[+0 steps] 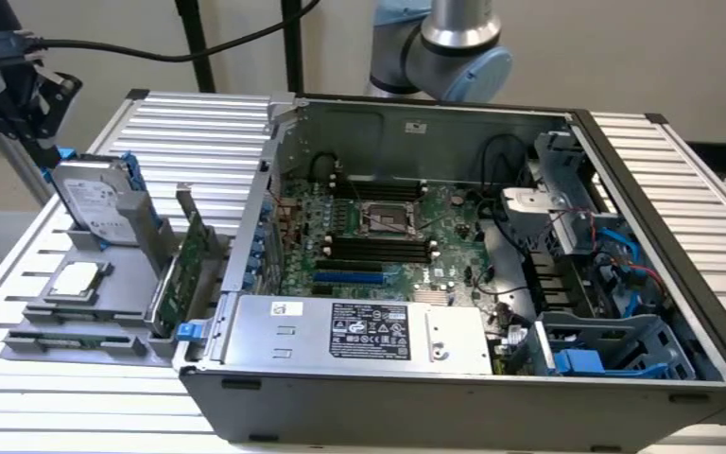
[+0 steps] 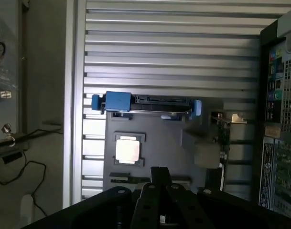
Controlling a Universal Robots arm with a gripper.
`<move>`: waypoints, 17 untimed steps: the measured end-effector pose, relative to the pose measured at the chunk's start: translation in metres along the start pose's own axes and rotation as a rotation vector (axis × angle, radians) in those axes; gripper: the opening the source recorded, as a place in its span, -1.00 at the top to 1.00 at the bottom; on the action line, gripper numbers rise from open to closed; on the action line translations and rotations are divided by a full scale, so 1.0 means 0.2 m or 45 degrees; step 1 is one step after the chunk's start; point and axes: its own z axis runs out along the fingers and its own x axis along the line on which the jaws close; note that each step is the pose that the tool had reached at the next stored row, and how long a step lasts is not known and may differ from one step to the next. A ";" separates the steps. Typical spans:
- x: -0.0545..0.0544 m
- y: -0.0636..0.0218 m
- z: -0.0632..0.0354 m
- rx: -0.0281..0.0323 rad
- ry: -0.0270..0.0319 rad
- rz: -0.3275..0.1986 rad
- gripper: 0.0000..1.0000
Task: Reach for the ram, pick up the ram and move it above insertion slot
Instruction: 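Reach for the ram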
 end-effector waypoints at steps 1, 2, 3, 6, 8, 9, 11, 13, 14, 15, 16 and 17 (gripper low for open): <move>0.00 -0.023 0.000 -0.0001 0.0002 0.000 0.79; 0.00 -0.046 0.001 -0.0001 0.0003 0.000 0.79; 0.00 -0.069 0.002 -0.0001 0.0002 0.000 0.79; 0.00 -0.138 0.007 0.0005 0.0003 0.000 0.79; 0.00 -0.184 0.012 0.0010 0.0002 0.000 0.79; 0.00 -0.206 0.014 0.0016 0.0003 0.000 0.79; 0.00 -0.250 0.018 0.0029 0.0003 0.000 0.79; 0.01 -0.294 0.022 0.0044 0.0004 0.000 0.79; 0.01 -0.315 0.024 0.0053 0.0004 0.000 0.79; 0.01 -0.336 0.025 0.0061 0.0004 0.000 0.79; 0.01 -0.357 0.027 0.0070 0.0004 0.000 0.79; 0.01 -0.378 0.029 0.0082 0.0004 0.000 0.79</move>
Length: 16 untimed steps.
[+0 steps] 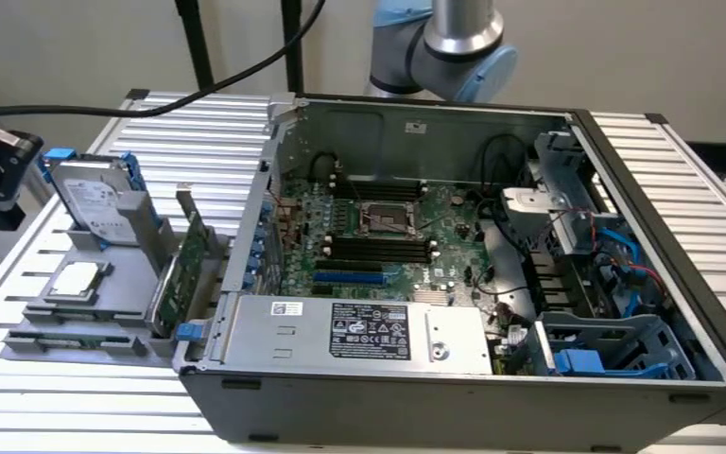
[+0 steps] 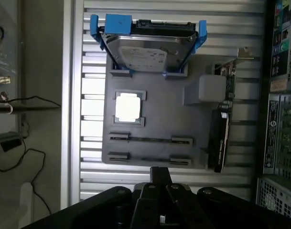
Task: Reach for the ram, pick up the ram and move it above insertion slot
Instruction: 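Reach for the ram, then pick up the ram and move it above insertion slot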
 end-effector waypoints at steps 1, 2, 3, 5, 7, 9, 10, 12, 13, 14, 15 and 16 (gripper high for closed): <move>0.00 -0.020 0.001 0.0016 0.0002 0.000 0.79; 0.00 -0.035 0.003 0.0033 0.0004 0.000 0.79; 0.00 -0.043 0.006 0.0055 0.0007 0.000 0.79; 0.00 -0.047 0.010 0.0089 0.0010 0.000 0.79; 0.00 -0.047 0.010 0.0094 0.0014 0.000 0.79; 0.00 -0.047 0.010 0.0095 0.0013 0.000 0.79; 0.00 -0.047 0.010 0.0094 0.0013 0.000 0.79; 0.00 -0.047 0.010 0.0095 0.0014 0.000 0.79; 0.00 -0.047 0.010 0.0094 0.0013 0.000 0.79; 0.00 -0.047 0.010 0.0094 0.0014 0.000 0.79; 0.00 -0.047 0.010 0.0094 0.0013 0.000 0.79; 0.00 -0.047 0.010 0.0095 0.0014 0.000 0.79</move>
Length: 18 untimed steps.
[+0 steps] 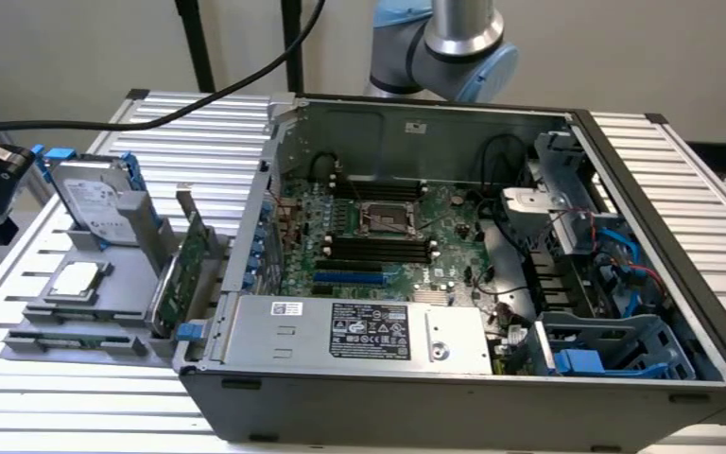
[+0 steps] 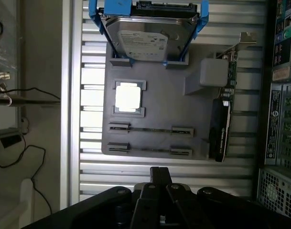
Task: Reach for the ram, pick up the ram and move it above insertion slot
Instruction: 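Pick up the ram and move it above insertion slot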
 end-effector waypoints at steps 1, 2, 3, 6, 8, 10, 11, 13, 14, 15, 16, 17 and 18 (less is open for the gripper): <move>0.00 0.000 0.000 -0.0001 0.0000 0.000 0.79; 0.00 0.000 0.000 0.0000 0.0000 0.000 0.79; 0.00 0.000 0.000 0.0000 0.0000 0.000 0.79; 0.00 0.001 0.000 0.0004 0.0000 -0.001 0.79; 0.00 0.001 0.000 0.0009 0.0010 -0.039 0.79; 0.00 0.001 0.001 0.0010 0.0019 -0.085 0.79; 0.00 0.001 0.001 0.0010 0.0023 -0.107 0.79; 0.00 0.001 0.002 0.0012 0.0034 -0.155 0.79; 0.00 0.001 0.002 0.0014 0.0039 -0.178 0.79; 0.00 0.001 0.002 0.0014 0.0043 -0.201 0.79; 0.00 0.001 0.002 0.0015 0.0048 -0.223 0.79; 0.00 0.001 0.002 0.0017 0.0055 -0.246 0.79; 0.00 0.001 0.003 0.0018 0.0059 -0.269 0.79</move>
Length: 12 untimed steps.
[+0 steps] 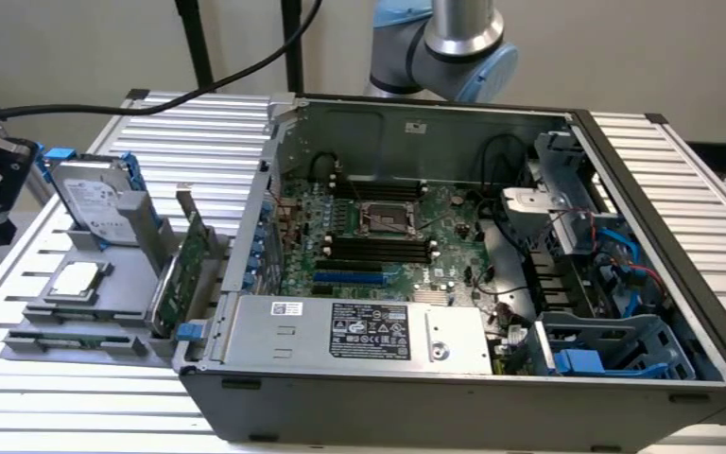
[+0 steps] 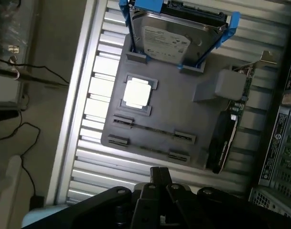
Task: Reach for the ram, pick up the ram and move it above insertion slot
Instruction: 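Pick up the ram and move it above insertion slot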
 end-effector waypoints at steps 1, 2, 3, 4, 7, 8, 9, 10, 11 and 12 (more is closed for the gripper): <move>0.00 0.000 0.000 0.0001 0.0006 -0.023 0.79; 0.00 0.000 0.000 0.0002 0.0012 -0.048 0.79; 0.00 0.000 0.000 0.0003 0.0017 -0.071 0.79; 0.00 0.000 0.001 0.0004 0.0022 -0.093 0.79; 0.00 0.000 0.001 0.0007 0.0039 -0.162 0.79; 0.00 0.000 0.002 0.0009 0.0044 -0.186 0.79; 0.00 0.000 0.002 0.0009 0.0050 -0.210 0.79; 0.00 0.000 0.002 0.0010 0.0055 -0.233 0.79; 0.00 0.000 0.002 0.0011 0.0061 -0.255 0.79; 0.00 0.000 0.003 0.0012 0.0067 -0.279 0.79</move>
